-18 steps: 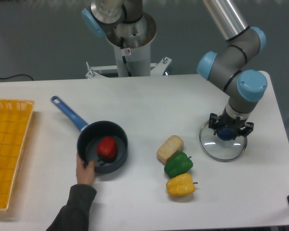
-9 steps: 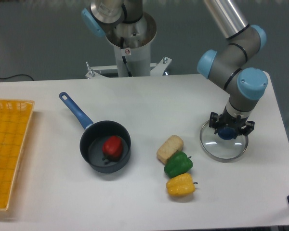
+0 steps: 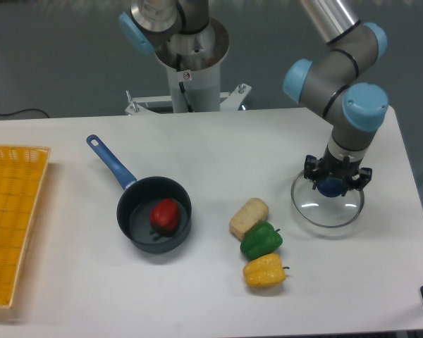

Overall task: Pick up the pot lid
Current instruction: 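Lower the gripper and close it on the blue lid knob, then lift the glass lid up by its knob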

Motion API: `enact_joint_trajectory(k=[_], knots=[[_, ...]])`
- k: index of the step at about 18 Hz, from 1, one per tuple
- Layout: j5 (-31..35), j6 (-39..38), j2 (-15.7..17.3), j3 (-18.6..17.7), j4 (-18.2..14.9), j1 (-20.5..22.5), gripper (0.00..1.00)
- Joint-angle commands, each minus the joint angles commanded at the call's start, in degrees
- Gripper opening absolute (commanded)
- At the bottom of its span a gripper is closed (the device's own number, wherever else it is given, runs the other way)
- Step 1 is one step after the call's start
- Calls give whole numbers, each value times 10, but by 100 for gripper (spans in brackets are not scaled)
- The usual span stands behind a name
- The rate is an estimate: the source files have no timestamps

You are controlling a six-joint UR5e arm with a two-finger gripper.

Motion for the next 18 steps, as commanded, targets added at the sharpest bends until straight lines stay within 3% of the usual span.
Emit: enact_joint_trajectory(k=[8, 18], knots=[[0, 1, 22, 0, -35, -10, 55], [4, 1, 30, 0, -44, -20, 55]])
